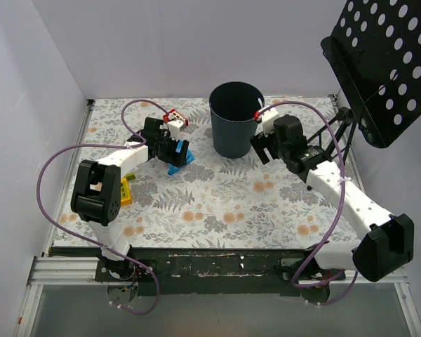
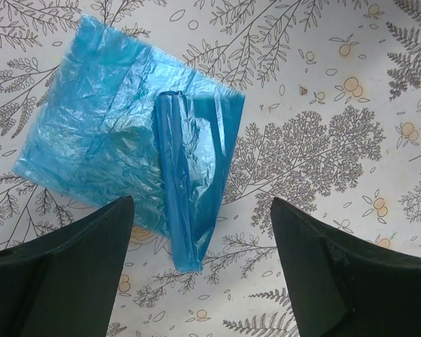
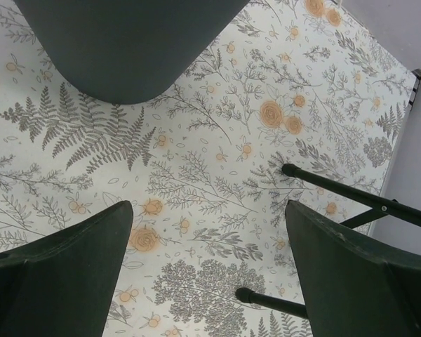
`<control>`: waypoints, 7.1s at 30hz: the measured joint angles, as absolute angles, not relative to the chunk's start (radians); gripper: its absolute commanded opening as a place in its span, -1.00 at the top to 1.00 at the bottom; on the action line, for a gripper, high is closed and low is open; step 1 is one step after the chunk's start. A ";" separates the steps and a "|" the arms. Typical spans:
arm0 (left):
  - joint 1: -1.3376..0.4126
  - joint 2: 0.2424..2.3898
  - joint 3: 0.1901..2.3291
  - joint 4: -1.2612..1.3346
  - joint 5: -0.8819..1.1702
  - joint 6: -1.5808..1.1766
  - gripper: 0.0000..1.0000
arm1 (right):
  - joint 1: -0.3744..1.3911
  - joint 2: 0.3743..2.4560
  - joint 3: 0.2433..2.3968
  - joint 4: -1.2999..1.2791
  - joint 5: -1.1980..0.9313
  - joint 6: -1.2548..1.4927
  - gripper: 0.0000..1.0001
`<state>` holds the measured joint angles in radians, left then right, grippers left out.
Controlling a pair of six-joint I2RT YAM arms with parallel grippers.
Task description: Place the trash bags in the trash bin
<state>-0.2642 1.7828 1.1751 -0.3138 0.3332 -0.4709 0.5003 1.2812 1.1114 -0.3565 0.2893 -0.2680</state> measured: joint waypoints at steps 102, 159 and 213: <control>-0.233 1.926 1.261 -0.432 0.375 -0.809 0.59 | 0.501 1.216 0.965 -0.448 -0.078 -0.283 -0.75; -0.297 1.941 1.168 -0.246 0.515 -0.879 1.00 | 0.681 1.934 1.341 -0.396 -0.138 0.310 -0.65; -0.266 1.637 0.808 0.244 1.238 -0.833 0.47 | 0.663 1.684 1.409 -0.483 -0.485 -0.161 0.52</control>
<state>-0.2665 1.6367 0.8078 0.2436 1.2381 -0.8326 0.6632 1.6840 1.4090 -0.4828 -0.4854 -0.1608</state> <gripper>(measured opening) 0.423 0.249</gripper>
